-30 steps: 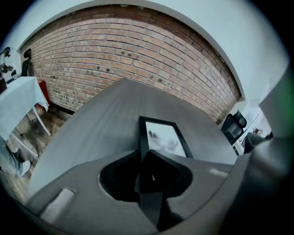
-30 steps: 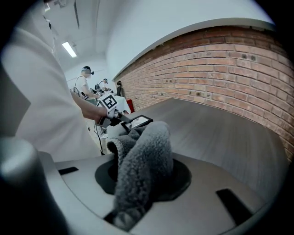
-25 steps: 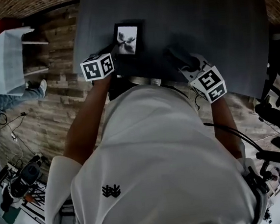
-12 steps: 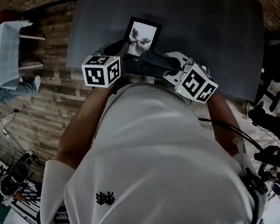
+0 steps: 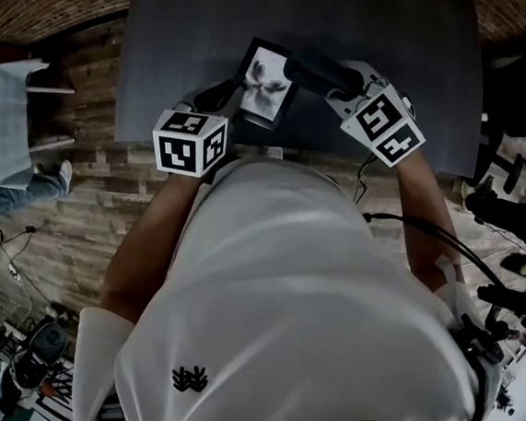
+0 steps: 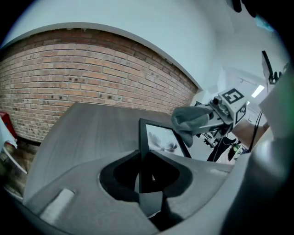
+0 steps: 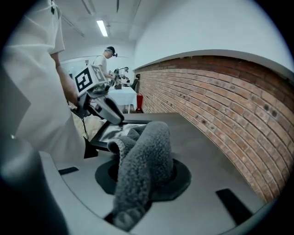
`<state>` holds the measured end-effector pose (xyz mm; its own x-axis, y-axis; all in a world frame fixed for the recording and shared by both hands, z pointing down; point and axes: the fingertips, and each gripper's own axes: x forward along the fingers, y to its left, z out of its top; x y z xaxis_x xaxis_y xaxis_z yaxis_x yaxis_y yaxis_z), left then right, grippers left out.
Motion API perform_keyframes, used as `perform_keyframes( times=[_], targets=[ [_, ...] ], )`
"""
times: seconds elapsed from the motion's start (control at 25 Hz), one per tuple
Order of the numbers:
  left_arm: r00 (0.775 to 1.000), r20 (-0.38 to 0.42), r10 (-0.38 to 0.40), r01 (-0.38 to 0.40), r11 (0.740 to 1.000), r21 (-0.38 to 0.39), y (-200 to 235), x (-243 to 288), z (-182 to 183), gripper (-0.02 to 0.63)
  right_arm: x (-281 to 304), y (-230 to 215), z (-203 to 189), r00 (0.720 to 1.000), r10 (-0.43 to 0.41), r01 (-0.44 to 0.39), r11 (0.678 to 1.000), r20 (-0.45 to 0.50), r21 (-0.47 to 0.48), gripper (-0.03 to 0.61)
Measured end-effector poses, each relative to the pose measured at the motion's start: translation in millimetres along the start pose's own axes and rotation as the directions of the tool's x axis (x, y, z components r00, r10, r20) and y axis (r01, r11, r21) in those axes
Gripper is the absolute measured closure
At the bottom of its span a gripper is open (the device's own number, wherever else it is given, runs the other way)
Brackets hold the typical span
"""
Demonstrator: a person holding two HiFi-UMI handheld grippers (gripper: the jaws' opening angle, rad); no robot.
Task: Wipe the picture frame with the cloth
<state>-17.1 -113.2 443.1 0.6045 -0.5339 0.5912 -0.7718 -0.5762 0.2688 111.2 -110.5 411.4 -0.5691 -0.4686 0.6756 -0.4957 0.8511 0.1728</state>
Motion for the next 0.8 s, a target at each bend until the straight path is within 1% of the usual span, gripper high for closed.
perform_keyframes(
  times=[0.12, 0.2, 0.24, 0.32, 0.4, 0.48, 0.56, 0.64, 0.8],
  targets=[
    [1.000, -0.005, -0.010, 0.010, 1.000, 0.008, -5, 7, 3, 0.540, -9, -21, -4, 0.998, -0.060, 0.060, 0.998, -0.017, 0.004, 0.488],
    [1.000, -0.008, -0.009, 0.009, 1.000, 0.012, -5, 9, 5, 0.540, -12, -18, 3, 0.999, -0.052, 0.052, 0.998, -0.010, -0.025, 0.488],
    [1.000, -0.010, -0.006, 0.006, 1.000, 0.015, -4, 10, 5, 0.540, -13, -10, 7, 1.000, -0.029, 0.029, 0.998, -0.009, -0.058, 0.488],
    [1.000, -0.013, 0.001, 0.000, 1.000, 0.025, -3, 11, 6, 0.540, -11, 17, 15, 0.999, 0.046, -0.050, 0.987, -0.024, -0.152, 0.488],
    [1.000, -0.013, 0.004, -0.004, 0.999, 0.036, -4, 12, 8, 0.540, -7, 49, 17, 0.989, 0.131, -0.143, 0.960, -0.063, -0.242, 0.488],
    [1.000, -0.013, 0.007, -0.006, 0.999, 0.043, -7, 14, 10, 0.540, -2, 75, 13, 0.973, 0.201, -0.226, 0.928, -0.111, -0.298, 0.488],
    [1.000, -0.015, 0.010, -0.009, 0.998, 0.059, -11, 16, 11, 0.540, 3, 88, 7, 0.961, 0.228, -0.268, 0.905, -0.156, -0.329, 0.488],
    [1.000, -0.018, 0.012, -0.010, 0.997, 0.080, -15, 15, 12, 0.540, 6, 85, 2, 0.959, 0.212, -0.266, 0.900, -0.187, -0.344, 0.488],
    [1.000, -0.021, 0.012, -0.009, 0.994, 0.106, -21, 20, 12, 0.539, 2, 49, -7, 0.970, 0.131, -0.193, 0.930, -0.206, -0.314, 0.488]
  ],
)
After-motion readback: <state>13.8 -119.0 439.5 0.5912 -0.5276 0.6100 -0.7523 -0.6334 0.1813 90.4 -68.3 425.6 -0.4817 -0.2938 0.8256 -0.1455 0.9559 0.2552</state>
